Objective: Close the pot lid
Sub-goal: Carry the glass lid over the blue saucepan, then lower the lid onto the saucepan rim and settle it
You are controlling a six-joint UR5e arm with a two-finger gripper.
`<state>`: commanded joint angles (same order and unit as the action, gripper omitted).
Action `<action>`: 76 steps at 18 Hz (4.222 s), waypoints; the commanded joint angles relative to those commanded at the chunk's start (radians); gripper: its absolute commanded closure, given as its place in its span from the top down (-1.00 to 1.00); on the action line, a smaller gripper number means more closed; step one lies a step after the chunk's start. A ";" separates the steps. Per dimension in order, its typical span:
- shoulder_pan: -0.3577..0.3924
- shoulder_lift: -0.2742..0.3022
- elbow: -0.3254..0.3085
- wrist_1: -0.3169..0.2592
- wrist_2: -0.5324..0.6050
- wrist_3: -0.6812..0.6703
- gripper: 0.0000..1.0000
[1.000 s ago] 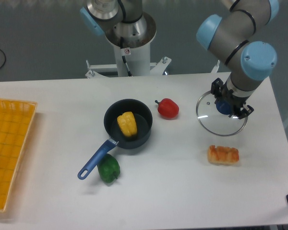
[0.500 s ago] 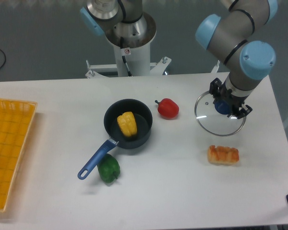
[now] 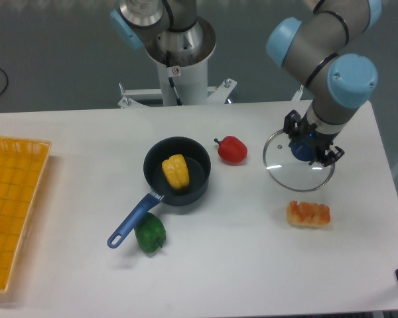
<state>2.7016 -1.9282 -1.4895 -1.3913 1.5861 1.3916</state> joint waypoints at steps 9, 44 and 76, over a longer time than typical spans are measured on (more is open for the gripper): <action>-0.141 0.032 -0.034 0.000 0.009 -0.164 0.13; -0.399 0.140 -0.281 0.126 0.087 -0.411 0.13; -0.427 0.144 -0.336 0.187 0.094 -0.408 0.15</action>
<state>2.2749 -1.7840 -1.8253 -1.2044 1.6797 0.9833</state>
